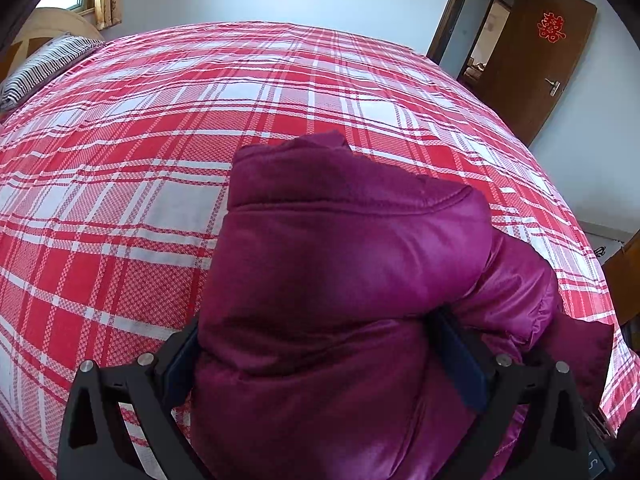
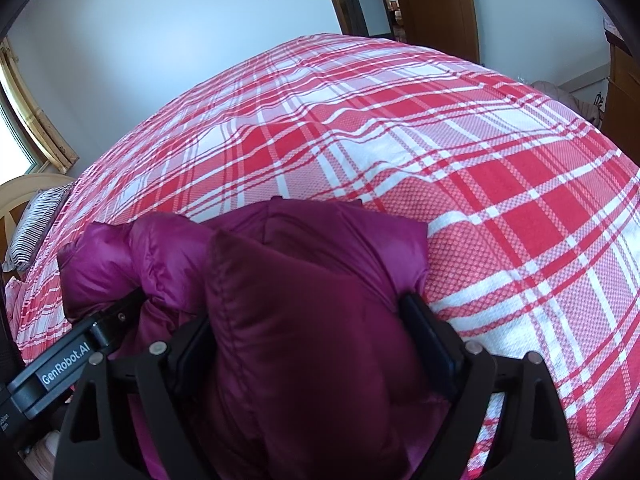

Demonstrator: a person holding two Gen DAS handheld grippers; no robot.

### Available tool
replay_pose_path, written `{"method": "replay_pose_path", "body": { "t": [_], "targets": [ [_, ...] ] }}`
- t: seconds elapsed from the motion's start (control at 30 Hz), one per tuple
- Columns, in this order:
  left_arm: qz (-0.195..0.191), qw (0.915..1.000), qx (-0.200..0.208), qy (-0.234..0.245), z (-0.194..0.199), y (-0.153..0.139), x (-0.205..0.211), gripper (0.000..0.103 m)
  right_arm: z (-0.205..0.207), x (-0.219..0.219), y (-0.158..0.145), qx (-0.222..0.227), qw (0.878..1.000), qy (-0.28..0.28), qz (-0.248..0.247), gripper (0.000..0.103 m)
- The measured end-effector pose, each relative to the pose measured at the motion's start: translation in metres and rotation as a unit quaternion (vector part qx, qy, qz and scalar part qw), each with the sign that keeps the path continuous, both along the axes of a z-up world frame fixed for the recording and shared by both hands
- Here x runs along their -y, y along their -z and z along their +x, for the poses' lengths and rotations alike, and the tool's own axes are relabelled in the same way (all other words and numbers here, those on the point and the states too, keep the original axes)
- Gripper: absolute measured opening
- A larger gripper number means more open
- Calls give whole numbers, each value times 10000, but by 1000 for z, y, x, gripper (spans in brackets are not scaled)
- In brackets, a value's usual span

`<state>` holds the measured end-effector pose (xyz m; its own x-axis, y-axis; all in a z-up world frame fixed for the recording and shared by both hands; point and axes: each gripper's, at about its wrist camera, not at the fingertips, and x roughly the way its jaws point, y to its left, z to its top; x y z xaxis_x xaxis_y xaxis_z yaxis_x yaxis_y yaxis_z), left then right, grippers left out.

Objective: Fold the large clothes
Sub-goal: 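Grasp the folded magenta bundle with the left tool while the right tool grasps it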

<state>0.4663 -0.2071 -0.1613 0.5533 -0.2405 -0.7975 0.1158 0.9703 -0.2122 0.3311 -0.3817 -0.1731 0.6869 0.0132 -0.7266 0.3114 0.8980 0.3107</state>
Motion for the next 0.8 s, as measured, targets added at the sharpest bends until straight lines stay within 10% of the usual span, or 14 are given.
{"method": "replay_pose_path", "body": {
  "t": [0.8],
  "targets": [
    [-41,10000,10,8,-1,0,0,102,0,0,0,4,10000,10,-8,91]
  ]
}}
